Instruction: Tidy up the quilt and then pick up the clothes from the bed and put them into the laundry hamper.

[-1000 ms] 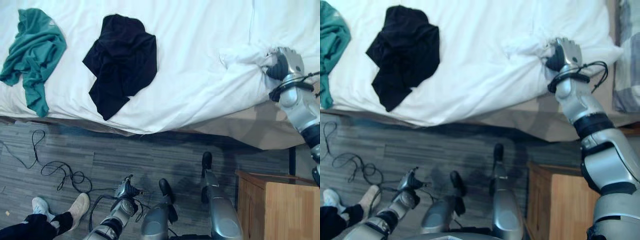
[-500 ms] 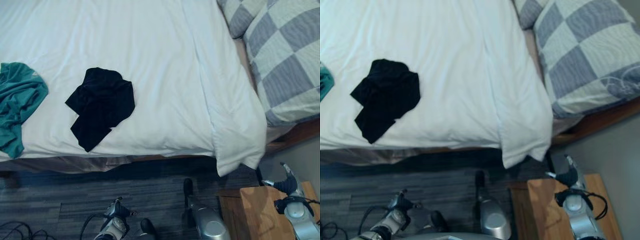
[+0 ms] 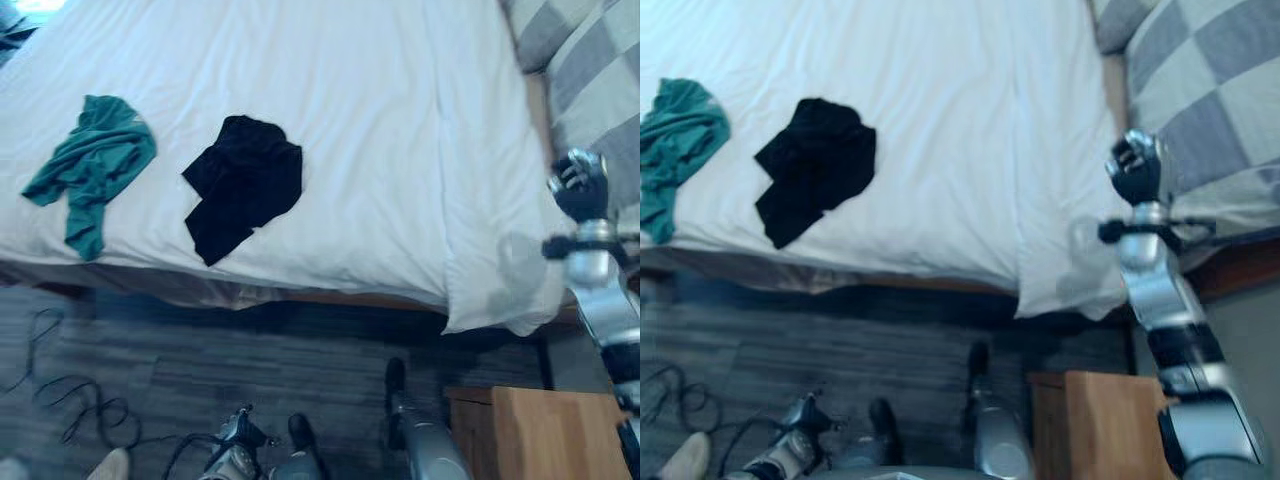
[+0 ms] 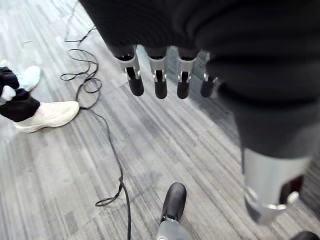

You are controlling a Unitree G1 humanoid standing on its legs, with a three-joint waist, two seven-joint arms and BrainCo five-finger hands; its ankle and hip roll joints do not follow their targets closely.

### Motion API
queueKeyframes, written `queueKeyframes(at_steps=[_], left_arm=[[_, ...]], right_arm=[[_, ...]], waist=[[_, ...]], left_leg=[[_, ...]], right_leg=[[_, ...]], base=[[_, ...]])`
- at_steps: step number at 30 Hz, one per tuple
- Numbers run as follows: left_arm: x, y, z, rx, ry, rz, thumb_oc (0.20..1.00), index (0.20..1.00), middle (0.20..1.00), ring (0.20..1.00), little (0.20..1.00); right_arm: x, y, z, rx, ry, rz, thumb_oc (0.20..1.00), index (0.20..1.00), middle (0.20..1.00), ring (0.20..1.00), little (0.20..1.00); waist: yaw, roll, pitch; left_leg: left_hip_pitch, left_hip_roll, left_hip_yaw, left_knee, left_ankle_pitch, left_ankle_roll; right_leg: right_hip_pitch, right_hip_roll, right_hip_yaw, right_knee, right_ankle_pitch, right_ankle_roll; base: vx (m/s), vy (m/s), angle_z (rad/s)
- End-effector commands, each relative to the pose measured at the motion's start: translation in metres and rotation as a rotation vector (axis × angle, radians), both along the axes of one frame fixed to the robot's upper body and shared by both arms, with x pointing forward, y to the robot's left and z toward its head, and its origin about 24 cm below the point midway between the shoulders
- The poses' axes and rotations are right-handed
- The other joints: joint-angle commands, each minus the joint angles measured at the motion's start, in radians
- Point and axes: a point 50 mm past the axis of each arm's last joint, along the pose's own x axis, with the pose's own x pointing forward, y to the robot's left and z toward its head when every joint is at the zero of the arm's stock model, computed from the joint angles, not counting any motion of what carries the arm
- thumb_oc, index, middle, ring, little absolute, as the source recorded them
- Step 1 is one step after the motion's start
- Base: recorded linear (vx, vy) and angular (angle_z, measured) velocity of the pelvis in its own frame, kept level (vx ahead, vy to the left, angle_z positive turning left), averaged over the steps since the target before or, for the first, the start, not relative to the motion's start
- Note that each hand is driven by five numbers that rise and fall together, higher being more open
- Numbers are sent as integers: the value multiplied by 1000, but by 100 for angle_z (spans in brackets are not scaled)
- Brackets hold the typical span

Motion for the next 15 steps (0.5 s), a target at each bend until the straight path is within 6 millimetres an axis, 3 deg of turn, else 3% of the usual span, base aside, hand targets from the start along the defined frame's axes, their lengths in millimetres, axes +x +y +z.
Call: queueKeyframes(at_steps=[1, 2, 3, 4, 7, 8, 9, 10, 12, 14, 15], left_arm=[[29, 7, 12, 29, -83, 19, 1000, 1000, 1000, 1000, 1000], [36, 3, 15, 22, -110, 18, 1000, 1000, 1000, 1000, 1000], [36, 3, 15, 22, -111, 19, 1000, 1000, 1000, 1000, 1000], [40, 1, 16, 15, -126, 20, 1000, 1000, 1000, 1000, 1000], [43, 0, 18, 12, -141, 33, 1000, 1000, 1000, 1000, 1000], [42, 0, 17, 14, -140, 48, 1000, 1000, 1000, 1000, 1000], [42, 1, 17, 14, -139, 48, 1000, 1000, 1000, 1000, 1000], [38, 5, 16, 23, -123, 72, 1000, 1000, 1000, 1000, 1000], [30, 10, 13, 40, -91, 90, 1000, 1000, 1000, 1000, 1000], [23, 15, 10, 54, -66, 99, 1000, 1000, 1000, 1000, 1000], [22, 15, 10, 55, -65, 99, 1000, 1000, 1000, 1000, 1000]], right_arm=[[8, -10, -5, 88, 23, -57, 200, 200, 200, 200, 200], [16, -3, -25, 115, 108, -59, 200, 200, 200, 200, 200], [17, -3, -25, 115, 108, -59, 200, 200, 200, 200, 200], [17, -1, -47, 137, 185, -70, 200, 200, 200, 200, 200], [12, -4, -88, 223, 314, -107, 200, 200, 200, 200, 200], [-6, -6, -134, 315, 442, -138, 200, 200, 200, 200, 200], [-6, -6, -134, 316, 442, -138, 200, 200, 200, 200, 200], [-32, -10, -176, 371, 566, -171, 200, 200, 200, 200, 200], [-71, -11, -222, 444, 711, -209, 200, 200, 200, 200, 200], [-111, -9, -260, 500, 861, -244, 200, 200, 200, 200, 200], [-111, -9, -260, 500, 861, -244, 200, 200, 200, 200, 200]], waist=[[-18, 1, 95], [-14, 15, 114], [-14, 15, 115], [-14, 20, 126], [-15, 24, 136], [-22, 22, 134], [-21, 22, 134], [-33, 14, 129], [-51, -4, 113], [-70, -22, 91], [-70, -23, 90]], left_leg=[[-16, -9, -18, 1, -58, -27], [-23, -13, -17, 1, -51, -24], [-23, -13, -17, 1, -51, -24], [-28, -15, -20, 9, -52, -21], [-33, -16, -19, 26, -56, -19], [-25, -20, -16, 29, -63, -17], [-25, -20, -16, 29, -63, -17], [-16, -22, -13, 24, -69, -15], [1, -27, -6, 15, -79, -12], [19, -32, 0, 12, -90, -7], [19, -32, 1, 12, -90, -7]], right_leg=[[117, -105, 28, 48, -213, 96], [105, -107, 24, 67, -222, 93], [104, -107, 24, 68, -223, 93], [96, -108, 23, 84, -231, 91], [90, -109, 22, 103, -240, 87], [93, -110, 21, 101, -237, 88], [93, -110, 22, 101, -237, 89], [102, -110, 20, 89, -231, 92], [114, -111, 22, 70, -222, 98], [129, -112, 28, 52, -210, 104], [130, -112, 28, 51, -210, 104]], base=[[-82, 7, -16], [-46, 4, 7], [-77, 10, 32], [-45, 13, 37], [-36, 37, 11], [2, 56, 5], [6, 78, 14], [11, 50, 19], [30, 75, -1], [44, 74, -11], [52, 116, -19]])
